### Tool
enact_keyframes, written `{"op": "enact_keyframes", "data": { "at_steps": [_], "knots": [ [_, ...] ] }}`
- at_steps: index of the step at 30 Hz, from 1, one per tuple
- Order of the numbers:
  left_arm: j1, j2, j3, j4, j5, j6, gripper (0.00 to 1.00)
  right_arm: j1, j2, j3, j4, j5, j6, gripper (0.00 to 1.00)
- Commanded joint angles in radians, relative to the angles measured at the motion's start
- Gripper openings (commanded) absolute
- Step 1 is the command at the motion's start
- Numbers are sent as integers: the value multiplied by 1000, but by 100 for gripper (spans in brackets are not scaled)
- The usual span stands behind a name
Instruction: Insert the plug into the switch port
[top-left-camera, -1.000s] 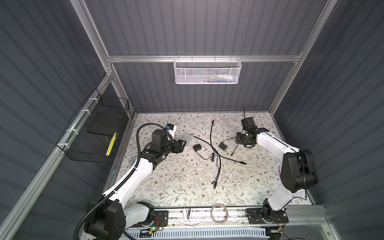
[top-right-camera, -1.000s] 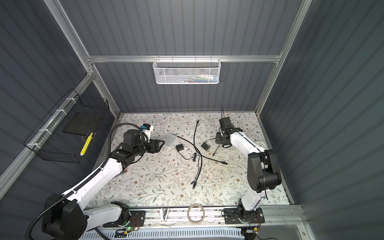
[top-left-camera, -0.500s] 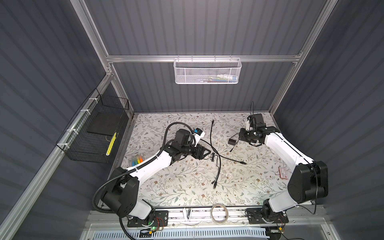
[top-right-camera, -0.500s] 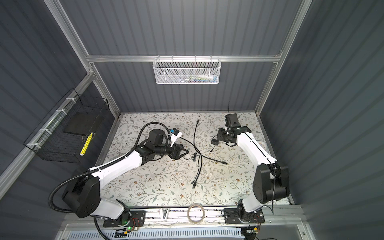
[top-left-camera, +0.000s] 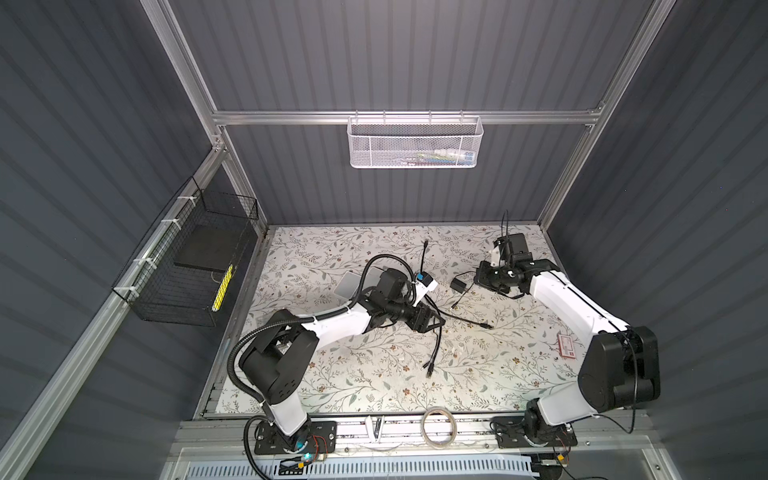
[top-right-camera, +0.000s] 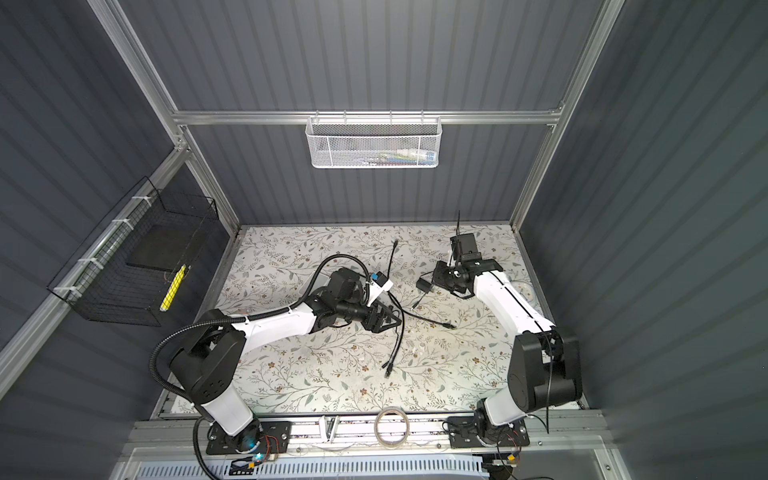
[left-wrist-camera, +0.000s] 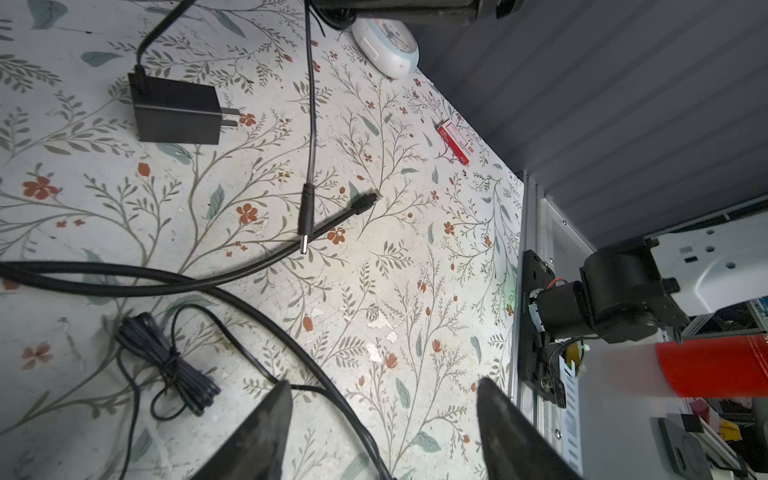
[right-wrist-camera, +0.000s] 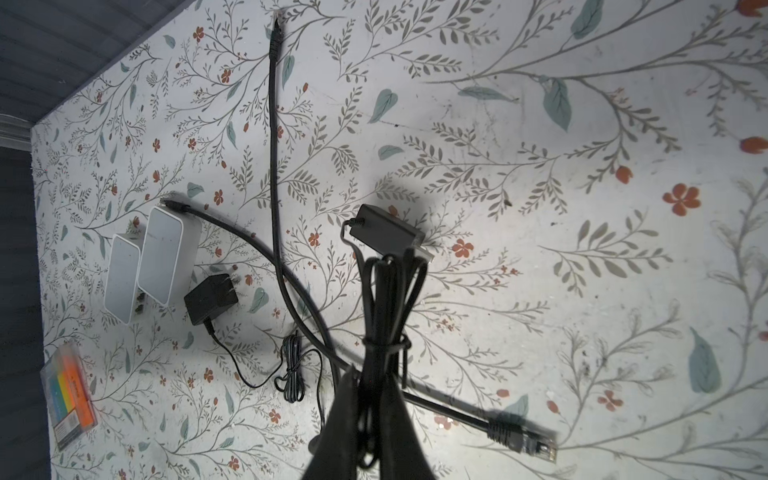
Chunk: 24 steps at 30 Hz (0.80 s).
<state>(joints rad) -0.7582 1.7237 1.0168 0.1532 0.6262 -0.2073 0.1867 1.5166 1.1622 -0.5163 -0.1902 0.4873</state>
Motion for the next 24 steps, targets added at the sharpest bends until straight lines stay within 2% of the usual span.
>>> {"op": "enact_keyframes", "data": {
  "at_steps": [1,5,8,13,24],
  "knots": [
    [-10,33,38,46,11,-9,68,-3,-30,-21,19,-32,17,0],
    [-15,73,48,87,3,-8,64,-3,-44,-38,21,-39,20,0],
    [-18,110,70,104,12,-17,57,-3,-57,-46,23,-46,24,0],
    [-27,163,95,129,5,-14,53,-3,-68,-48,11,-52,16,0],
    [-36,225,136,144,30,-17,33,-3,-52,-41,4,-54,11,0]
  ]
}}
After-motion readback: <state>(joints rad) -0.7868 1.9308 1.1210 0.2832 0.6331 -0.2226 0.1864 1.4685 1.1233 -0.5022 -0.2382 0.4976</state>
